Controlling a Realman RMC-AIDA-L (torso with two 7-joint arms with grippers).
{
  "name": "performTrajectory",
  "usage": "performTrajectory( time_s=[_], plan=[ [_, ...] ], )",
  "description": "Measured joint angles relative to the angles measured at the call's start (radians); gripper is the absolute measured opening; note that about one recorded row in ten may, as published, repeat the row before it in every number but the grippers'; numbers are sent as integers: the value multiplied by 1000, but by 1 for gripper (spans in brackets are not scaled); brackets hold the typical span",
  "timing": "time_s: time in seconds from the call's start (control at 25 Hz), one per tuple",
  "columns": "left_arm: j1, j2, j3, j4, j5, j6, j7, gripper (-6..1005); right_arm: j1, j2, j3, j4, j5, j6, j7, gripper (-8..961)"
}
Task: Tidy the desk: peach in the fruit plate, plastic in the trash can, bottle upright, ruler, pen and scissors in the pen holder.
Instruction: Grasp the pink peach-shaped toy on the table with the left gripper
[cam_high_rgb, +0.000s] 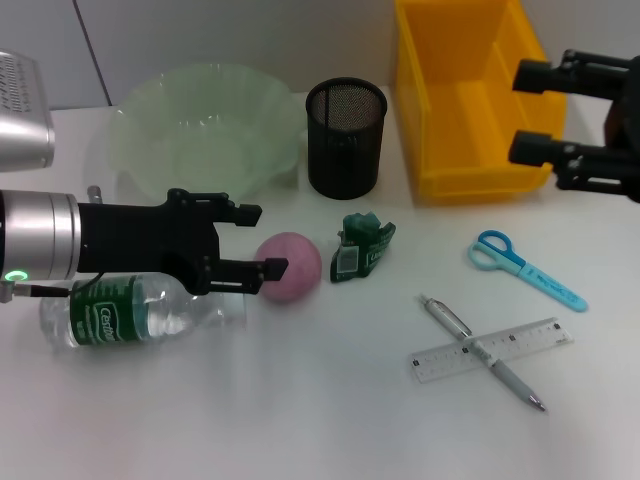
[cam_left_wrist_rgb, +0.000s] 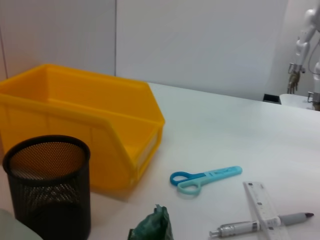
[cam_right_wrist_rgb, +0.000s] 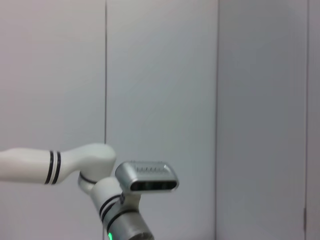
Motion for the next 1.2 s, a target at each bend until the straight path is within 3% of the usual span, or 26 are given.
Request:
performTrajectory(
  time_s=[0.16,0.48,1.2],
  plan=[
    [-10,-4,15,-1,-6,-15,-3,745,-16,-3,0,3,35,0,-1,698],
    [-31,-7,149,-3,-17,-98,-53,740,-13,-8,-10,3,15,2,3,698],
    [-47,-8,263,-15,-33,-275,-67,728,4,-14,-24,3,-38,13,10,699]
  ],
)
